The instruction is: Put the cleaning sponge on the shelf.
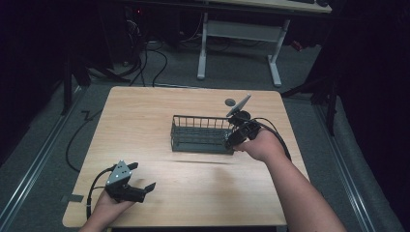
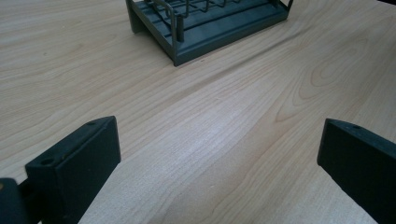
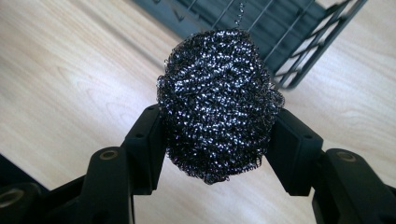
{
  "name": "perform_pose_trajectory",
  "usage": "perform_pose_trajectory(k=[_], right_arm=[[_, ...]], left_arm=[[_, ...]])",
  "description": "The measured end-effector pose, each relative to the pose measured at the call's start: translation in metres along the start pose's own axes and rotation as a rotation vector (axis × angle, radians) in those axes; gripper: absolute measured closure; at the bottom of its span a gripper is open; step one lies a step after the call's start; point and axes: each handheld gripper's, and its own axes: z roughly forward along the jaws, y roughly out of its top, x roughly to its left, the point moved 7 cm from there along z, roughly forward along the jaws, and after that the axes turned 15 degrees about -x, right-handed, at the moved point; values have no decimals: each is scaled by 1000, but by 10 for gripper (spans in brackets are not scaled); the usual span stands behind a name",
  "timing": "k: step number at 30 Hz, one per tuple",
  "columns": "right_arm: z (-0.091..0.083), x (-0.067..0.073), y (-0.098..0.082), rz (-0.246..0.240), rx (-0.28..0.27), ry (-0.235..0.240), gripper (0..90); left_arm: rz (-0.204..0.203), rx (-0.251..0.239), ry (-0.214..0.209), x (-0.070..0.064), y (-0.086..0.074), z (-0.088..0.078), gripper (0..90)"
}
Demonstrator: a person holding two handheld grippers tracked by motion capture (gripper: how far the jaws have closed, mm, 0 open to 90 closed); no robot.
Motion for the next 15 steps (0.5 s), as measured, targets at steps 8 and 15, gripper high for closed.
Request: perform_pose_trajectory(k=[8,15], right_arm=[[9,1,15,12,-4,5,429],[16,-2,23,11,-2,1,429]], left_arm=[[18,13,-4,-2,-2,1,0],[18,13,-8,-1,-2,1,0]])
